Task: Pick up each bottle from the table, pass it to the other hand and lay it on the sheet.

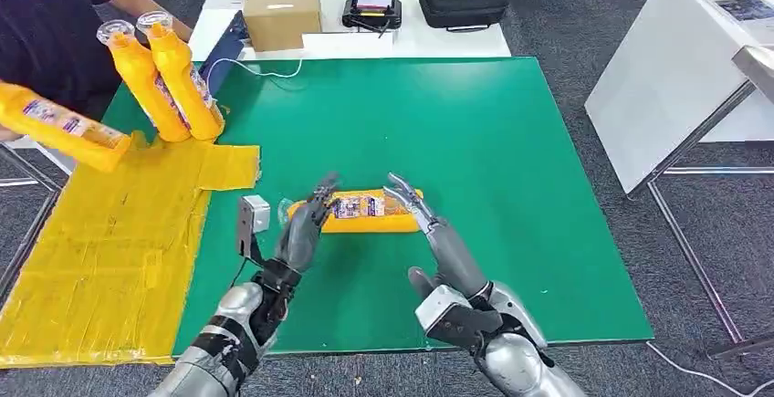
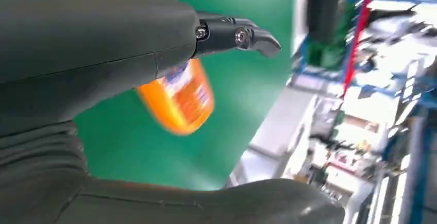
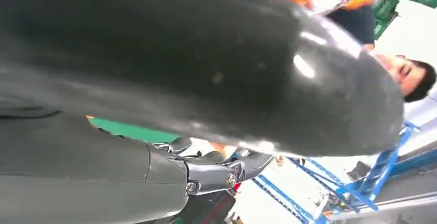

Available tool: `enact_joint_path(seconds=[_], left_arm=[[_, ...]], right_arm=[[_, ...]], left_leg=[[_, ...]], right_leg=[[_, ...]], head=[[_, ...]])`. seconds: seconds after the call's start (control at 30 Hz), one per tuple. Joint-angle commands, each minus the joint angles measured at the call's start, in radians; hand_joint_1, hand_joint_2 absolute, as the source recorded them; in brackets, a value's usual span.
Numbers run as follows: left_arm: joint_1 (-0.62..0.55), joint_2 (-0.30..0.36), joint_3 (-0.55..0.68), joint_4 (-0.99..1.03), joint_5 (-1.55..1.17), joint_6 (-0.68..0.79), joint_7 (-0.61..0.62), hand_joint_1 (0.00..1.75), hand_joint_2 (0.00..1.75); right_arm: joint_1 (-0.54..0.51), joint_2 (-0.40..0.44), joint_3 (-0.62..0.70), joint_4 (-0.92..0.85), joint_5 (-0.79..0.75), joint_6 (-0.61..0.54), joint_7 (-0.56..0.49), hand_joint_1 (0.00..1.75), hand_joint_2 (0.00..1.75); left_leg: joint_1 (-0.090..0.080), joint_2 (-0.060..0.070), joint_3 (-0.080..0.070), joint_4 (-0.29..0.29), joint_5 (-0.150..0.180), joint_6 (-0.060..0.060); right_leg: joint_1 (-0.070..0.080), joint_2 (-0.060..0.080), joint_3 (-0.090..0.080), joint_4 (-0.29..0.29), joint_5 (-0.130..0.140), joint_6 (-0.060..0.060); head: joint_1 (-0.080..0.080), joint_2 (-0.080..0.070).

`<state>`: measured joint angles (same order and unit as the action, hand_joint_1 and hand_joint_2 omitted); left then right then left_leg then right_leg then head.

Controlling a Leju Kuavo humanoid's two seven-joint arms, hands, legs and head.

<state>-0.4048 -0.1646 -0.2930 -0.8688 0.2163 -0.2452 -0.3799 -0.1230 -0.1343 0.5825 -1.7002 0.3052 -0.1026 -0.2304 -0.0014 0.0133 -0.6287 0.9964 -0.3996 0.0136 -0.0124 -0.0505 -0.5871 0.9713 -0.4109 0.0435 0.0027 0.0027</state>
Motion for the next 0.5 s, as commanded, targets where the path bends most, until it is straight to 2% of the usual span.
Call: enact_joint_path(seconds=[0.03,0.1,0.13,0.17,0.23,0.27,0.37,0.43,0.47,0.5], left_arm=[[0.146,0.236,0.295,-0.670,0.112,0.006,0.045,0.00,0.00],[0.154,0.249,0.369,-0.744,0.104,0.004,0.059,0.00,0.00],[0.161,0.250,0.398,-0.766,0.093,0.001,0.067,0.00,0.00],[0.162,0.245,0.406,-0.767,0.092,-0.006,0.072,0.00,0.00],[0.164,0.239,0.401,-0.758,0.087,-0.009,0.070,0.00,0.00],[0.162,0.236,0.399,-0.755,0.055,-0.002,0.039,0.00,0.00],[0.154,0.237,0.397,-0.761,0.051,-0.023,0.041,0.00,0.00],[0.126,0.228,0.371,-0.735,0.047,-0.044,0.046,0.00,0.00],[0.119,0.226,0.360,-0.729,0.035,-0.041,0.047,0.00,0.00],[0.115,0.224,0.355,-0.725,0.031,-0.037,0.046,0.00,0.00]], right_arm=[[-0.040,-0.033,-0.099,0.078,0.065,-0.016,0.079,0.00,1.75],[-0.088,-0.058,-0.113,0.119,0.093,0.012,0.132,0.00,1.75],[-0.120,-0.061,-0.124,0.152,0.104,0.026,0.140,0.00,1.75],[-0.129,-0.058,-0.133,0.162,0.103,0.035,0.136,0.00,1.75],[-0.130,-0.053,-0.136,0.165,0.103,0.038,0.134,0.00,1.75],[-0.151,-0.070,-0.118,0.182,0.163,0.044,0.186,0.00,1.75],[-0.315,-0.095,-0.078,0.341,0.226,0.106,0.264,0.00,1.75],[-0.451,-0.054,-0.057,0.511,0.222,0.155,0.283,0.00,1.75],[-0.487,-0.031,-0.048,0.561,0.225,0.164,0.283,0.00,1.75],[-0.500,-0.018,-0.043,0.581,0.226,0.166,0.282,0.00,1.75]], left_leg=[[0.002,0.007,0.002,0.002,-0.003,-0.002],[0.003,0.009,0.003,0.002,-0.004,-0.002],[0.002,0.006,0.001,0.001,-0.002,-0.001],[0.004,0.010,0.004,0.003,-0.004,-0.002],[0.003,0.006,0.001,0.001,-0.002,-0.001],[0.003,0.007,0.004,0.001,-0.003,-0.001],[0.002,0.004,0.002,0.000,-0.001,-0.001],[0.002,0.007,0.004,0.002,-0.003,-0.001],[0.001,0.006,0.001,0.001,0.000,0.000],[0.002,0.008,0.003,0.002,-0.002,-0.001]], right_leg=[[0.001,0.011,0.000,0.001,-0.001,-0.002],[0.002,0.014,-0.001,0.001,-0.001,-0.002],[0.002,0.009,-0.002,0.001,0.000,-0.001],[0.003,0.015,0.000,0.002,-0.001,-0.002],[0.002,0.009,-0.001,0.000,0.000,-0.001],[0.002,0.013,0.002,0.001,-0.001,-0.002],[0.001,0.008,0.000,0.000,0.000,-0.001],[0.001,0.013,0.002,0.001,0.000,-0.002],[0.001,0.009,-0.001,0.000,0.001,-0.001],[0.001,0.014,0.001,0.001,0.001,-0.002]], head=[[0.000,0.000],[0.000,0.000],[0.000,0.000],[0.000,0.000],[0.000,0.000],[0.000,0.000],[0.000,0.000],[0.000,0.000],[0.000,0.000],[0.000,0.000]])
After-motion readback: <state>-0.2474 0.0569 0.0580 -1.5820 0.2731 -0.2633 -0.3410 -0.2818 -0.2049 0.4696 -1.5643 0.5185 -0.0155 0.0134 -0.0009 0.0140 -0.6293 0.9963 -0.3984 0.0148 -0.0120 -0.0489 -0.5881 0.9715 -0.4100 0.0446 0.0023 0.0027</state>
